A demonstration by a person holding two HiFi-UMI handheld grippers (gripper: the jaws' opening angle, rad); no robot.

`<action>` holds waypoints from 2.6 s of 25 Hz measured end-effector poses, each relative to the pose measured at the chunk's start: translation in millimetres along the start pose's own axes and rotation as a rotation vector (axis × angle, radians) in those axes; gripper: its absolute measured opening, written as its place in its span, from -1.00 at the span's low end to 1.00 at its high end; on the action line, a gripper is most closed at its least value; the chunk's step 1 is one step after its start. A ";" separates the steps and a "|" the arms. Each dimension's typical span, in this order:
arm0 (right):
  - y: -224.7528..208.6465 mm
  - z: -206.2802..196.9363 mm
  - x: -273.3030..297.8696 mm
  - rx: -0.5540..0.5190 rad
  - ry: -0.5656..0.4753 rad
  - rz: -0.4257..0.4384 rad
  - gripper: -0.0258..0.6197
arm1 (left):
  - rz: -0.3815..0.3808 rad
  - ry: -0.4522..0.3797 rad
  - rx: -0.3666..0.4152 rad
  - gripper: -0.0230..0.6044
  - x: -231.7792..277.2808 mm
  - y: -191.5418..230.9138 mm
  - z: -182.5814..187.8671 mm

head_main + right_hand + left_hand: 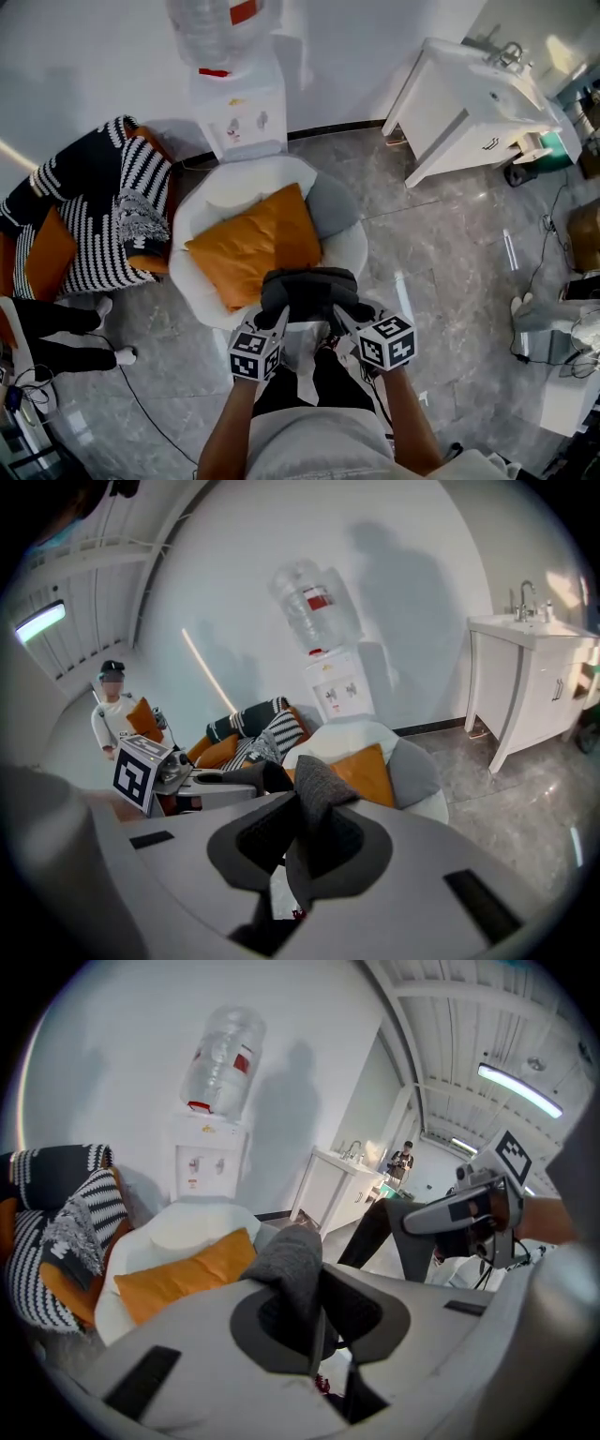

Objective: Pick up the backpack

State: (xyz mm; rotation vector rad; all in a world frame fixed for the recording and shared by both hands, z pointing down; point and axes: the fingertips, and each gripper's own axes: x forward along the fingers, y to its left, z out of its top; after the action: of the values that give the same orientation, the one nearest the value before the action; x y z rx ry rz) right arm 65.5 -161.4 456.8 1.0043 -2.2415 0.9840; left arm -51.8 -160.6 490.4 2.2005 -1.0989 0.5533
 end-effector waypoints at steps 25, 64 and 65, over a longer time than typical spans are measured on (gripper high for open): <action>16.9 98.7 -63.6 -0.107 -0.179 -0.060 -0.80 | -0.008 -0.175 0.141 -0.78 -43.8 -26.1 127.6; 101.1 268.2 -192.0 -0.541 -0.574 -0.087 -0.80 | 0.106 -0.556 0.481 -0.78 -174.0 -78.7 323.2; 104.5 269.3 -195.9 -0.549 -0.582 -0.087 -0.80 | 0.111 -0.560 0.493 -0.78 -178.3 -81.3 324.9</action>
State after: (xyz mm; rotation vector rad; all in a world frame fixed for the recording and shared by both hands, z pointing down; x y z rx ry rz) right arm 66.1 -236.8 116.0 1.2079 -2.6675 -0.0066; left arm -56.1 -243.4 120.1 2.8424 -1.4979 0.2692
